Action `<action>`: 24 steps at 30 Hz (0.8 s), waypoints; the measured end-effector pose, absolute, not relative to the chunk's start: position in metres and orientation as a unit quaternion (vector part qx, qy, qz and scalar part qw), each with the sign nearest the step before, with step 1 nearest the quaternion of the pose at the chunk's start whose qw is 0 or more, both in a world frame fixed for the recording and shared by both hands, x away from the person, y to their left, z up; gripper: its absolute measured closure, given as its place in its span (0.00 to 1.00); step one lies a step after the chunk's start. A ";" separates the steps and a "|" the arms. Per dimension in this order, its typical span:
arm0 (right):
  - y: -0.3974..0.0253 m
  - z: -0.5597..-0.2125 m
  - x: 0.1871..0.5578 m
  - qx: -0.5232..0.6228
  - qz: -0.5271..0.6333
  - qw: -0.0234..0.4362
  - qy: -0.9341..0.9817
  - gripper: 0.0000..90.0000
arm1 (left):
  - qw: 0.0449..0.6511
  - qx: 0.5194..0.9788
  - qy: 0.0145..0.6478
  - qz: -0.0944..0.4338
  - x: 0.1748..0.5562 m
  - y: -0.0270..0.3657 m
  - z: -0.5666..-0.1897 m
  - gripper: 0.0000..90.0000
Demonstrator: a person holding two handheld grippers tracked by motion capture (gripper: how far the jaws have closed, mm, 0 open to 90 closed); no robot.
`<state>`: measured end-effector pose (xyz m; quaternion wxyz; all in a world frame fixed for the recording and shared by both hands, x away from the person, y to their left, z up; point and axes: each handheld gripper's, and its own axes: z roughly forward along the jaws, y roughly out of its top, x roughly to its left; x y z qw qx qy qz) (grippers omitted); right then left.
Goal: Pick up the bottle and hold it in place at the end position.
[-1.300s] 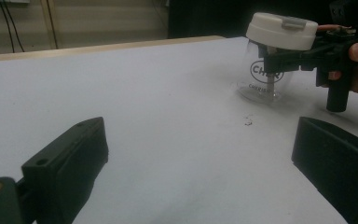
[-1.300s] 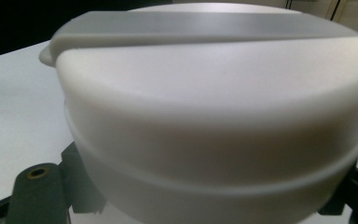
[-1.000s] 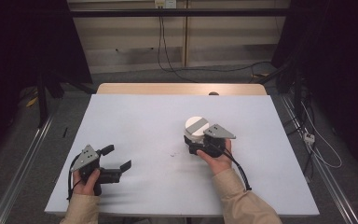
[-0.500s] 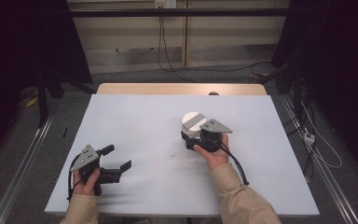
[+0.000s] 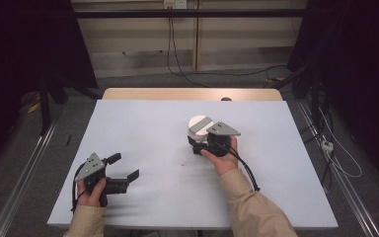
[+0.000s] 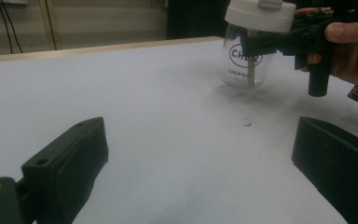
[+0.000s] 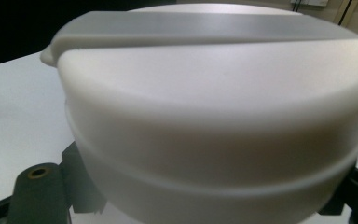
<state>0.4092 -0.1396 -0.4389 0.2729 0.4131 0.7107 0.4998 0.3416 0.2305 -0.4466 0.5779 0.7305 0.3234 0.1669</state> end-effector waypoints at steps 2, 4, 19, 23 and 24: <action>-0.139 -0.439 0.410 0.415 0.499 0.271 0.710 0.21 | 0.579 0.729 0.325 0.166 0.342 0.230 -0.447 0.04; -0.138 -0.439 0.412 0.414 0.498 0.273 0.711 0.21 | 0.579 0.729 0.324 0.167 0.342 0.231 -0.447 0.04; -0.133 -0.440 0.420 0.413 0.497 0.273 0.712 0.21 | 0.580 0.728 0.326 0.165 0.342 0.229 -0.447 0.04; -0.132 -0.441 0.423 0.413 0.496 0.273 0.714 0.21 | 0.579 0.730 0.324 0.163 0.342 0.229 -0.448 0.04; -0.131 -0.441 0.423 0.414 0.496 0.272 0.713 0.21 | 0.579 0.730 0.324 0.164 0.342 0.229 -0.448 0.04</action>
